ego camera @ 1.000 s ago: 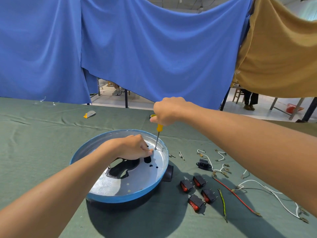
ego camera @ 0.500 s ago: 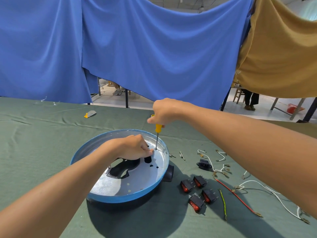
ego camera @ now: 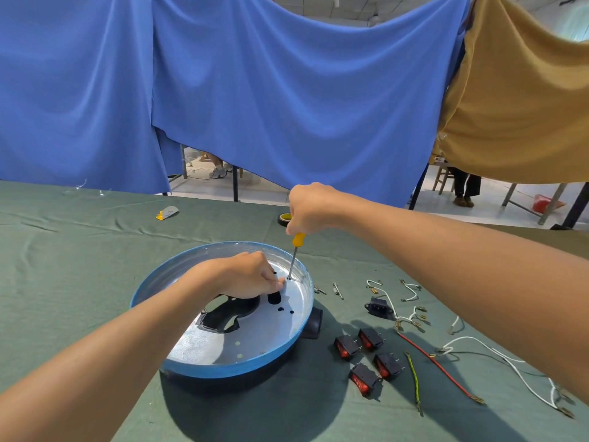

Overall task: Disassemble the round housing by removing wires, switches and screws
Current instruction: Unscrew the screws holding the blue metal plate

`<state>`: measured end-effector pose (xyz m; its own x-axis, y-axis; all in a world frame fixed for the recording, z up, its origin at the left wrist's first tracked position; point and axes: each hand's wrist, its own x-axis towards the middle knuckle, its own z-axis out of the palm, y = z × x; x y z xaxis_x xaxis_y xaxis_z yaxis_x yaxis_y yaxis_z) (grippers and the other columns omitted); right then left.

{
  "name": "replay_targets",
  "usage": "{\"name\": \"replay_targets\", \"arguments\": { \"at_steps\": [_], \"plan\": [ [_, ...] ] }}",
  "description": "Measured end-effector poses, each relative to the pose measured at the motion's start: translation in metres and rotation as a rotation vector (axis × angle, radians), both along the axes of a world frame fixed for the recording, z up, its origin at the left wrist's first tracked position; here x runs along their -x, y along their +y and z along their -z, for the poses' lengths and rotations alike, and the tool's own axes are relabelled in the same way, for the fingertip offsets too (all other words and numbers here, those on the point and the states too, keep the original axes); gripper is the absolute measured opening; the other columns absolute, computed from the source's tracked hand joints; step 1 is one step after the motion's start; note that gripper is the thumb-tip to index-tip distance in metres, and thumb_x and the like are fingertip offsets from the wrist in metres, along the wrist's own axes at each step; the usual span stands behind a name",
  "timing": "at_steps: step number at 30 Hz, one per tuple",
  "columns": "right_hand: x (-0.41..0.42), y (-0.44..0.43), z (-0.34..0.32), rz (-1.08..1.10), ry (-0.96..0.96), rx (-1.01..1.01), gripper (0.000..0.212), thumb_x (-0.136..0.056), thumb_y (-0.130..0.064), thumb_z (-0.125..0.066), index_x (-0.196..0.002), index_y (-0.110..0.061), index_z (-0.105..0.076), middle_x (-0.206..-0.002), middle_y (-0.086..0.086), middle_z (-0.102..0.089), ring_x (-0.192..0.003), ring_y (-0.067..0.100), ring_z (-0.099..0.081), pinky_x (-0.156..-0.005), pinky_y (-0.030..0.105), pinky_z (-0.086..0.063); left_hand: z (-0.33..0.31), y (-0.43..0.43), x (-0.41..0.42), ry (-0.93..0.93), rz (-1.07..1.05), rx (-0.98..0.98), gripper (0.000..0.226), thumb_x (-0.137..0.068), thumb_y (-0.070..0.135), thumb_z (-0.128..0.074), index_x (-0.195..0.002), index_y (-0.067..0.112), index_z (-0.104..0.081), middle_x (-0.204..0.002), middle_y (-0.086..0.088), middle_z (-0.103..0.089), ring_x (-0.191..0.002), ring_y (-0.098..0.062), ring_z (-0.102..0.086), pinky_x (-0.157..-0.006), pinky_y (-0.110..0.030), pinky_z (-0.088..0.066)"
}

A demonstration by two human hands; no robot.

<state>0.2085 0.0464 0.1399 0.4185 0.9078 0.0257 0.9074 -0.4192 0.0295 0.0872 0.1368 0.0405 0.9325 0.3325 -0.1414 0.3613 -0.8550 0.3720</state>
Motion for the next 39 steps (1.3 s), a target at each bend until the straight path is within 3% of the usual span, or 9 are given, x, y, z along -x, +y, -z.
{"name": "replay_targets", "arguments": {
  "at_steps": [4,8,17,19,22,25,33,37,39],
  "plan": [
    [0.005,-0.001,-0.007,-0.031,0.126,0.085,0.031,-0.085,-0.029,-0.069,-0.099,-0.001,-0.067,-0.077,0.009,-0.058,-0.063,0.024,-0.048,-0.053,0.026,-0.041,-0.001,-0.001,0.0,-0.001,0.0,-0.006,0.054,-0.1,0.044,-0.046,-0.072,0.0,-0.061,-0.079,-0.014,-0.042,-0.073,-0.025,-0.037,-0.071,-0.034,-0.033],
    [0.005,-0.001,-0.009,0.02,0.003,0.128,0.048,-0.095,-0.046,-0.05,-0.063,-0.012,-0.06,-0.051,-0.005,-0.055,-0.049,0.015,-0.046,-0.051,0.024,-0.037,-0.001,-0.002,0.0,0.011,-0.001,0.004,0.053,-0.101,0.042,-0.046,-0.078,-0.001,-0.065,-0.08,-0.015,-0.045,-0.074,-0.024,-0.038,-0.071,-0.035,-0.033],
    [0.003,-0.003,-0.012,-0.094,0.148,0.148,0.008,-0.082,-0.017,-0.071,-0.089,-0.015,-0.073,-0.099,0.012,-0.068,-0.069,0.022,-0.049,-0.054,0.026,-0.04,0.0,0.0,0.0,0.011,-0.011,-0.022,0.05,-0.1,0.045,-0.046,-0.077,0.004,-0.064,-0.081,-0.013,-0.044,-0.076,-0.024,-0.039,-0.075,-0.034,-0.038],
    [0.003,-0.003,-0.012,-0.084,0.182,0.159,0.005,-0.082,-0.019,-0.071,-0.087,-0.019,-0.072,-0.084,0.005,-0.063,-0.065,0.02,-0.047,-0.052,0.024,-0.04,0.0,0.0,0.0,0.012,-0.012,-0.019,0.051,-0.099,0.045,-0.046,-0.078,0.003,-0.066,-0.083,-0.014,-0.046,-0.077,-0.025,-0.041,-0.077,-0.036,-0.04],
    [0.002,-0.003,-0.009,-0.05,0.101,0.112,0.04,-0.09,-0.047,-0.059,-0.072,-0.011,-0.061,-0.056,-0.001,-0.053,-0.049,0.018,-0.045,-0.044,0.019,-0.034,-0.001,0.0,0.0,0.022,-0.013,-0.017,0.049,-0.1,0.046,-0.046,-0.085,0.007,-0.072,-0.094,-0.02,-0.057,-0.084,-0.03,-0.048,-0.084,-0.04,-0.045],
    [0.001,-0.001,-0.006,-0.017,0.055,0.093,0.05,-0.096,-0.044,-0.049,-0.058,-0.011,-0.057,-0.037,-0.006,-0.049,-0.037,0.013,-0.04,-0.036,0.015,-0.029,0.0,0.001,-0.001,0.017,-0.013,-0.007,0.048,-0.1,0.044,-0.047,-0.088,0.005,-0.072,-0.102,-0.024,-0.059,-0.083,-0.03,-0.048,-0.084,-0.041,-0.045],
    [-0.003,-0.004,-0.013,-0.101,0.226,0.153,0.004,-0.084,-0.023,-0.072,-0.085,-0.019,-0.072,-0.08,0.002,-0.061,-0.064,0.016,-0.052,-0.056,0.024,-0.046,-0.002,-0.001,0.001,0.0,0.008,-0.017,0.043,-0.1,0.044,-0.047,-0.07,0.018,-0.065,-0.096,-0.022,-0.059,-0.086,-0.031,-0.05,-0.09,-0.044,-0.046],
    [-0.001,-0.003,-0.009,-0.066,0.138,0.135,0.051,-0.091,-0.057,-0.052,-0.074,-0.01,-0.064,-0.063,-0.001,-0.06,-0.053,0.016,-0.052,-0.052,0.022,-0.044,-0.002,-0.002,0.001,0.003,0.01,-0.01,0.046,-0.1,0.043,-0.046,-0.075,0.011,-0.068,-0.095,-0.025,-0.058,-0.078,-0.028,-0.045,-0.081,-0.043,-0.045],
    [0.0,-0.002,-0.007,-0.049,0.056,0.103,0.061,-0.096,-0.056,-0.042,-0.059,-0.011,-0.059,-0.042,-0.005,-0.053,-0.038,0.012,-0.046,-0.039,0.016,-0.036,-0.002,-0.002,0.001,0.008,0.003,-0.003,0.05,-0.101,0.043,-0.046,-0.081,0.004,-0.069,-0.094,-0.027,-0.056,-0.076,-0.025,-0.042,-0.075,-0.037,-0.039]
  ]
}}
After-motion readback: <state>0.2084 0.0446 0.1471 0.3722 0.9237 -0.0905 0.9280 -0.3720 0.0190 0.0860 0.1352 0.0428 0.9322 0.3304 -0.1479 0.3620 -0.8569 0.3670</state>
